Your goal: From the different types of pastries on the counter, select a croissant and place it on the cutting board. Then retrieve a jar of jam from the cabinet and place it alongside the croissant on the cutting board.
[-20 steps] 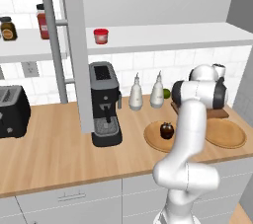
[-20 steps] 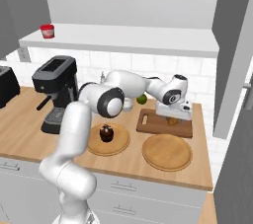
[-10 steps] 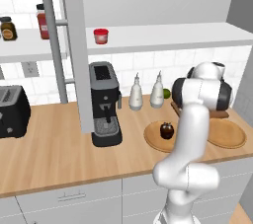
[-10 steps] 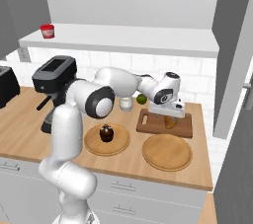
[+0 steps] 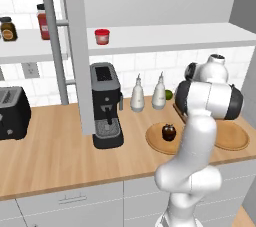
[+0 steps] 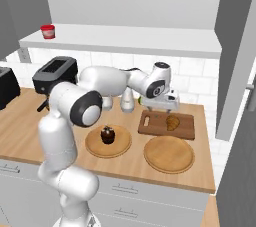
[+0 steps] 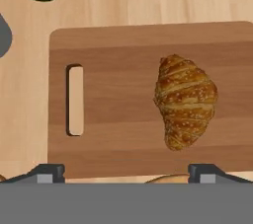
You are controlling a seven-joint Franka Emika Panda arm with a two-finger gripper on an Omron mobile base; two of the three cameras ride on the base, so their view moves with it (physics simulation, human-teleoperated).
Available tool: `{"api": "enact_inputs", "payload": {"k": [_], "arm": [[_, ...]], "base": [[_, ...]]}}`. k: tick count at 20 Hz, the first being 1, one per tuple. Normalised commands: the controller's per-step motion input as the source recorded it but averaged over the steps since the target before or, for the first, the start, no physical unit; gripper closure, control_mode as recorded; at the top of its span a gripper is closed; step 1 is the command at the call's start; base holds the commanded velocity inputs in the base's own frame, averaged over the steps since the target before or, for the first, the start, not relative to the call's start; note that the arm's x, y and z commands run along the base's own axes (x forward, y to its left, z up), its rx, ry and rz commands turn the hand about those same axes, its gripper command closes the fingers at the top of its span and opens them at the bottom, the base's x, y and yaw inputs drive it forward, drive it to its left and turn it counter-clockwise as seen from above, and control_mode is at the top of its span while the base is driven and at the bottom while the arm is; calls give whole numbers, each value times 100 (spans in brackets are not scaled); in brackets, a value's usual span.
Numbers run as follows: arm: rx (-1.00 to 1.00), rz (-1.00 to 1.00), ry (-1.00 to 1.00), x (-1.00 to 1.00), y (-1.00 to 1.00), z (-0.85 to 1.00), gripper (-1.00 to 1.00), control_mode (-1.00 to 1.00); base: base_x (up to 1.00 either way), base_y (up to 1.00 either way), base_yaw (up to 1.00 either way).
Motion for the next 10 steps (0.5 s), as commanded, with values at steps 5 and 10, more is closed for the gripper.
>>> {"api": "enact_inputs", "payload": {"k": [5, 10], "arm": [[-1, 0, 0, -100, 73, 2, -100, -100], [0, 0, 0, -99, 74, 9, -100, -100]], "base": [[0, 0, 0], [0, 0, 0]]}}
